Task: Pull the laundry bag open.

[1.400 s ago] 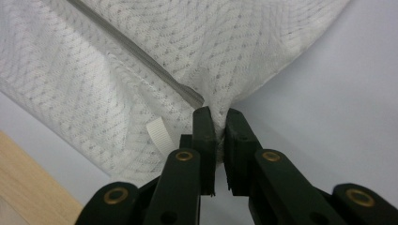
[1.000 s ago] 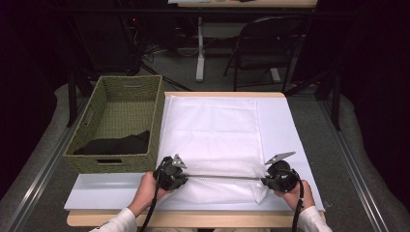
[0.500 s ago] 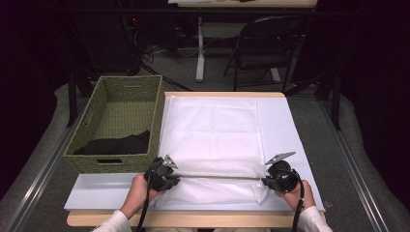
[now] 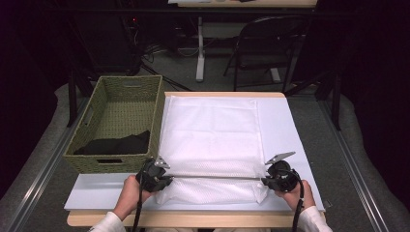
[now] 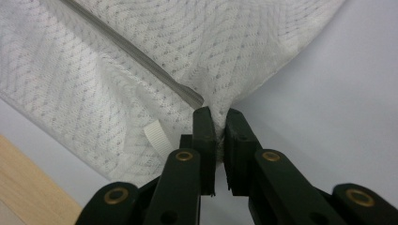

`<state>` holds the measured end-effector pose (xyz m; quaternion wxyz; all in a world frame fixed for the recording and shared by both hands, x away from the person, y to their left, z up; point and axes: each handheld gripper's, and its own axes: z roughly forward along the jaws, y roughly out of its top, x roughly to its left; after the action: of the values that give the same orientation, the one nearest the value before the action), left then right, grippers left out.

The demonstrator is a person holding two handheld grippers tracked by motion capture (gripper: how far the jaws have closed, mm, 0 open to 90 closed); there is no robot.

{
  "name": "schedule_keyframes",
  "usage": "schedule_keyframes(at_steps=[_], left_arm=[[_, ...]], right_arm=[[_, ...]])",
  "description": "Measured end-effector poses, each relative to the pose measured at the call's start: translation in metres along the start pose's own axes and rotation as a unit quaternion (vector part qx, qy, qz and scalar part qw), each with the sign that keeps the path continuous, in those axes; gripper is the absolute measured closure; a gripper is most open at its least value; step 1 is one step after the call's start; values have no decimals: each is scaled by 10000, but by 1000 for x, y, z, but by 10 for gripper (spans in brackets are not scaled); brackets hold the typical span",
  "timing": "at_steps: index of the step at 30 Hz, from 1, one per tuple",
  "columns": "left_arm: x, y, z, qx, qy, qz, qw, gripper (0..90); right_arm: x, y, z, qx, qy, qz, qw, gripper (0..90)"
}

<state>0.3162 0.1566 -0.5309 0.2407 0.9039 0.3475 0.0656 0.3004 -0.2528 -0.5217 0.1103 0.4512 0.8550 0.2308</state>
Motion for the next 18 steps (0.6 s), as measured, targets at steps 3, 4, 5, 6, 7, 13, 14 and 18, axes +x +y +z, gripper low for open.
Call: schedule_keyframes(at_steps=[3, 4, 5, 6, 7, 13, 14, 18], left_arm=[[4, -3, -2, -1, 15, -69, 10000, 866], [5, -3, -3, -9, 21, -78, 10000, 866], [5, -4, -4, -19, 37, -94, 9999, 867], [5, -5, -4, -6, 42, -80, 10000, 867], [6, -5, -5, -8, 51, -83, 10000, 867], [11, -12, -9, 66, 94, -154, 9998, 867], [12, -13, -10, 60, 99, -177, 9998, 867], [16, -18, -14, 92, 170, -255, 9995, 867]], right_arm=[[-1, 0, -1, 1, 9, 43, 10000, 850], [-1, 0, 0, -3, 14, 39, 10000, 850], [-1, 0, 0, 4, -4, 18, 10000, 850], [-1, 0, 0, 1, 12, 39, 10000, 850], [0, 0, 0, 13, -18, 56, 10000, 850], [0, 0, 0, 7, -14, 51, 10000, 850], [0, 0, 0, 11, -27, 44, 10000, 850], [-1, 0, -1, 17, -53, 22, 10000, 850]])
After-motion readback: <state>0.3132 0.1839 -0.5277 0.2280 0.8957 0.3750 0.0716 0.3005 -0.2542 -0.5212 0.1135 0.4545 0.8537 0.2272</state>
